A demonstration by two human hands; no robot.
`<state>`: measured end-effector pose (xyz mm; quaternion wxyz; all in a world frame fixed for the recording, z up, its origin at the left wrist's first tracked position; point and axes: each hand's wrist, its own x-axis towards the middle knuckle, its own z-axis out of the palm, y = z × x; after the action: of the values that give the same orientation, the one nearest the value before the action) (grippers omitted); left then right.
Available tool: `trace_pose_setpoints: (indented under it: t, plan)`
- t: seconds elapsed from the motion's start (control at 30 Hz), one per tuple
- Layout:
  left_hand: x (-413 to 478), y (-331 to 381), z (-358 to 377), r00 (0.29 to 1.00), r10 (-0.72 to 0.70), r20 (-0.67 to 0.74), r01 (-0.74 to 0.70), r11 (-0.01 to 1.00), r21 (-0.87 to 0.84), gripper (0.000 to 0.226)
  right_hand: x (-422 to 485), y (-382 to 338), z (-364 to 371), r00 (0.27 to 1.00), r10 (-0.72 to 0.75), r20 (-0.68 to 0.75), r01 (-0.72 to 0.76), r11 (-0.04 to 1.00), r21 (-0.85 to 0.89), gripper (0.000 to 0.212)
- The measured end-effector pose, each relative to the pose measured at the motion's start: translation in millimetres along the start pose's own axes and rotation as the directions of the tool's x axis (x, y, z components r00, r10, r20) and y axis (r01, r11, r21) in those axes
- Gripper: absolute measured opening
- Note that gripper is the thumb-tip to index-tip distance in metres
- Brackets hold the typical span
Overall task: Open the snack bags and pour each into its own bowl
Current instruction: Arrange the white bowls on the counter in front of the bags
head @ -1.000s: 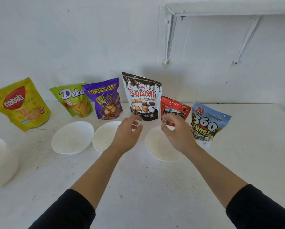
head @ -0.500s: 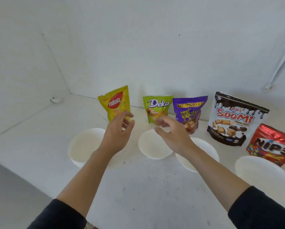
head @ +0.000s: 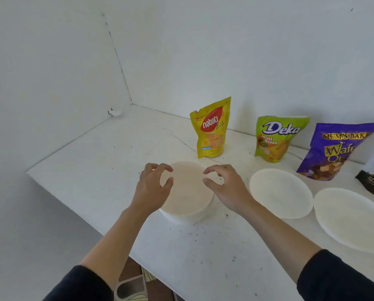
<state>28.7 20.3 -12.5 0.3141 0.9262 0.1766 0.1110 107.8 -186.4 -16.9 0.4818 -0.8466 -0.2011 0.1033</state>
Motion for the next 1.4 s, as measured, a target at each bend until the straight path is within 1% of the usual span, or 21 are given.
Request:
trace_pose_setpoints:
  t: [0.07, 0.13, 0.23, 0.33, 0.4, 0.5, 0.7, 0.83, 1.0, 1.23, 1.4]
  plan:
    - [2.1, -6.1, 6.2, 0.999, -0.049, 0.012, 0.05, 0.996, -0.076, 0.025, 3.6, 3.8, 8.8, 0.999, 0.03, 0.017, -0.03, 1.0, 0.008, 0.021]
    - [3.2, -12.0, 10.7, 0.998, -0.068, 0.011, 0.069, 0.99, -0.123, 0.031, 6.9, 7.1, 14.1, 0.998, 0.056, 0.041, -0.056, 0.998, 0.002, 0.028]
    - [5.2, -18.0, 12.1, 0.999, -0.048, -0.015, 0.045, 0.985, -0.164, 0.043, 10.9, 11.0, 17.5, 0.998, 0.068, 0.018, -0.068, 0.998, -0.004, 0.04]
    - [9.3, -22.1, 8.4, 0.999, -0.044, -0.029, 0.037, 0.979, -0.198, 0.058, 12.9, 12.0, 20.1, 0.998, 0.049, -0.028, -0.049, 0.999, 0.004, 0.045]
    - [12.0, -25.6, 6.5, 1.0, -0.019, -0.011, 0.016, 0.984, -0.176, 0.062, 13.5, 12.3, 21.1, 0.999, 0.028, -0.039, -0.028, 1.0, -0.004, 0.047]
    - [12.3, -31.4, 5.0, 1.0, 0.019, 0.013, -0.017, 0.989, -0.145, 0.061, 15.2, 12.5, 20.6, 0.999, 0.006, -0.05, -0.007, 1.0, -0.011, 0.047]
    - [11.7, -38.3, 2.2, 0.997, 0.062, 0.041, -0.055, 0.986, -0.156, 0.057, 14.2, 12.4, 22.2, 0.997, -0.015, -0.079, 0.01, 0.998, -0.064, 0.05]
    - [8.0, -39.1, 5.3, 0.994, 0.108, 0.007, -0.108, 0.992, -0.067, 0.058, 11.3, 10.8, 26.4, 0.991, -0.034, -0.133, 0.023, 0.996, -0.088, 0.05]
    - [2.1, -31.8, -0.7, 0.993, 0.112, -0.02, -0.112, 0.994, 0.001, 0.056, 9.3, 6.6, 29.3, 0.989, 0.002, -0.145, -0.023, 0.99, -0.138, 0.046]
    - [1.2, -30.0, -6.9, 0.997, 0.073, -0.011, -0.073, 0.997, 0.018, 0.056, 15.1, -3.6, 23.1, 0.996, -0.021, -0.09, 0.002, 0.979, -0.205, 0.045]
    - [-9.1, -25.9, -4.0, 0.991, 0.115, -0.064, -0.113, 0.993, 0.027, 0.056, 6.3, -1.7, 24.3, 0.992, -0.029, -0.122, 0.005, 0.98, -0.198, 0.047]
